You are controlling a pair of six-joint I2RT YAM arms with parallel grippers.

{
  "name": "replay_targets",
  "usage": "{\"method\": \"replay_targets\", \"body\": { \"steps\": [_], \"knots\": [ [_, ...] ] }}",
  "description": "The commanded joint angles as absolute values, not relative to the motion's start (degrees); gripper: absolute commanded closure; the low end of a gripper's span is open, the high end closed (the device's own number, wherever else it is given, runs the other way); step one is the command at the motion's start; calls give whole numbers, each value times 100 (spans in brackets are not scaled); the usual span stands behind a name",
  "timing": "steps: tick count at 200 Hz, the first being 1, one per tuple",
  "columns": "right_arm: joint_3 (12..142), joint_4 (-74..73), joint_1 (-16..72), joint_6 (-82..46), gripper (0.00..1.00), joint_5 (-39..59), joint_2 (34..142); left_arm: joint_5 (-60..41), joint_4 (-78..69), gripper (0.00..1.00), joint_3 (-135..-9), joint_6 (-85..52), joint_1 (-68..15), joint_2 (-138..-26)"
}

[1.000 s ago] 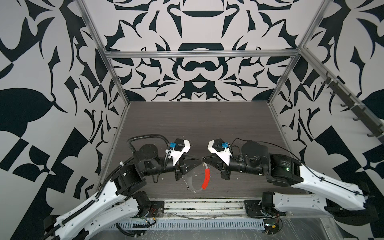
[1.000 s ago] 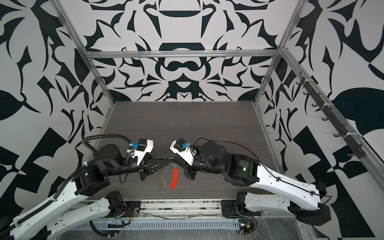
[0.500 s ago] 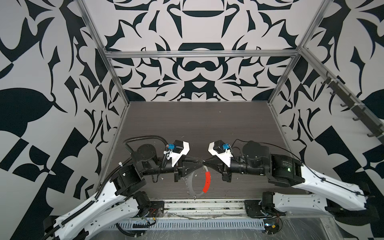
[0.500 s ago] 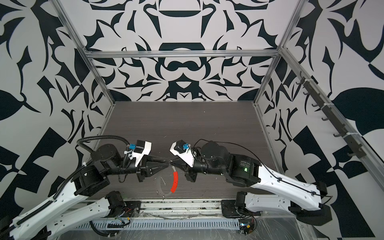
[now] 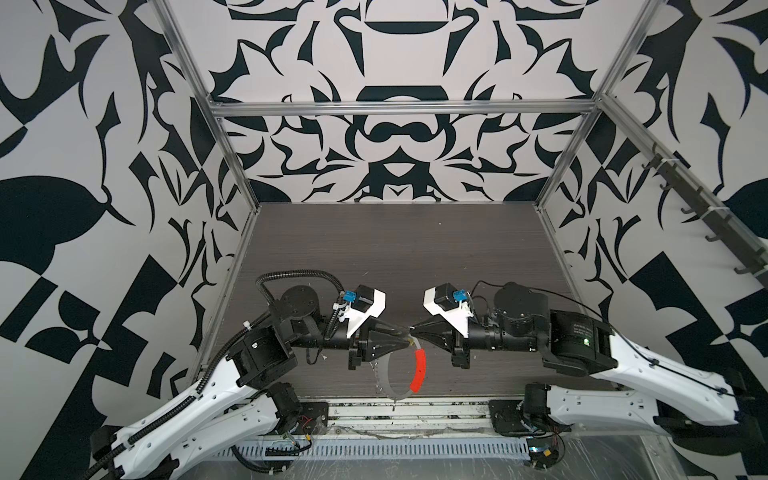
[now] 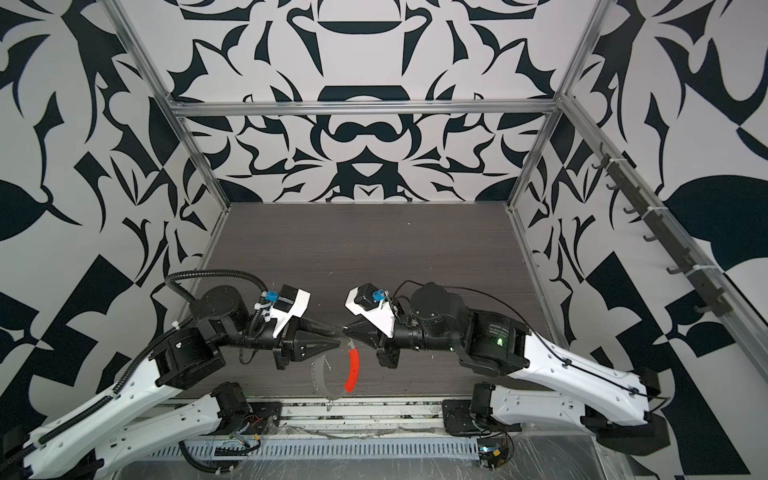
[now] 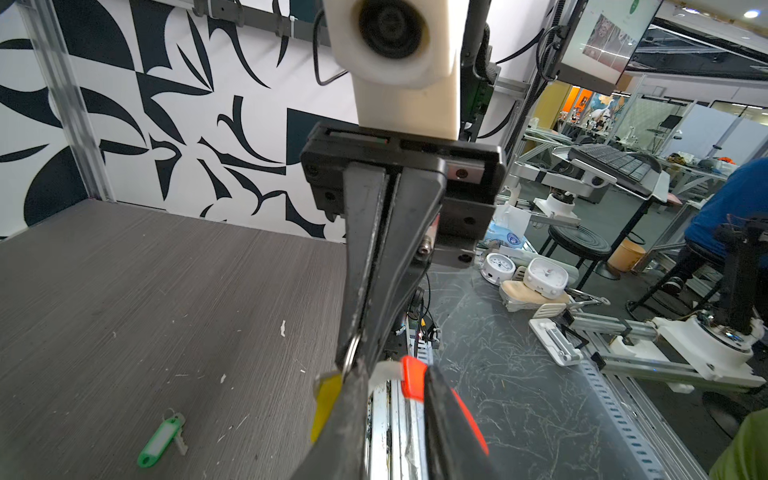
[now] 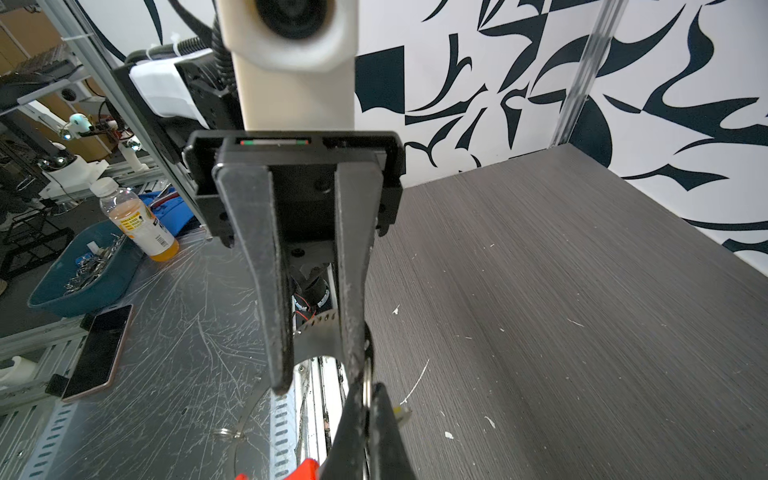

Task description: Remove the keys from the keyring

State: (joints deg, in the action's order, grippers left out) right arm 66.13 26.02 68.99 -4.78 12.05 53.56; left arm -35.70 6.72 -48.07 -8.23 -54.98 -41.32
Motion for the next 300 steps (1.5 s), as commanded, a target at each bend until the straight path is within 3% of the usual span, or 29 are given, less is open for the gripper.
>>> {"method": "replay_targets", "body": {
  "steps": [1, 32, 64, 142, 195, 216, 285, 300],
  "knots": [
    [6652, 2246, 6917, -553, 100, 1490, 5315, -3647, 655, 78, -4972, -836, -5484, -4148],
    [6683, 2241, 6921, -567, 100, 1495, 5348, -3618, 690, 81, -5025, -815, -5484, -4227],
    [6714, 2235, 6922, -580, 100, 1494, 5379, -3519, 743, 96, -5090, -754, -5484, -4272],
    [6731, 2131, 6921, -729, 100, 1448, 5447, -2914, 787, 100, -5208, -878, -5484, -4478],
    [6668, 2171, 6924, -747, 65, 1006, 5344, -2021, 580, 100, -4884, -991, -5483, -4138],
    [6593, 2140, 6925, -760, 58, 821, 5171, -2003, 630, 100, -4848, -989, -5484, -4090],
    [6196, 2087, 6921, -1037, 55, 515, 4978, -1182, 755, 100, -4665, -1267, -5484, -3818],
    [6037, 2038, 6918, -1138, 55, 280, 4878, -985, 686, 86, -4571, -1346, -5484, -3690]
  ]
}}
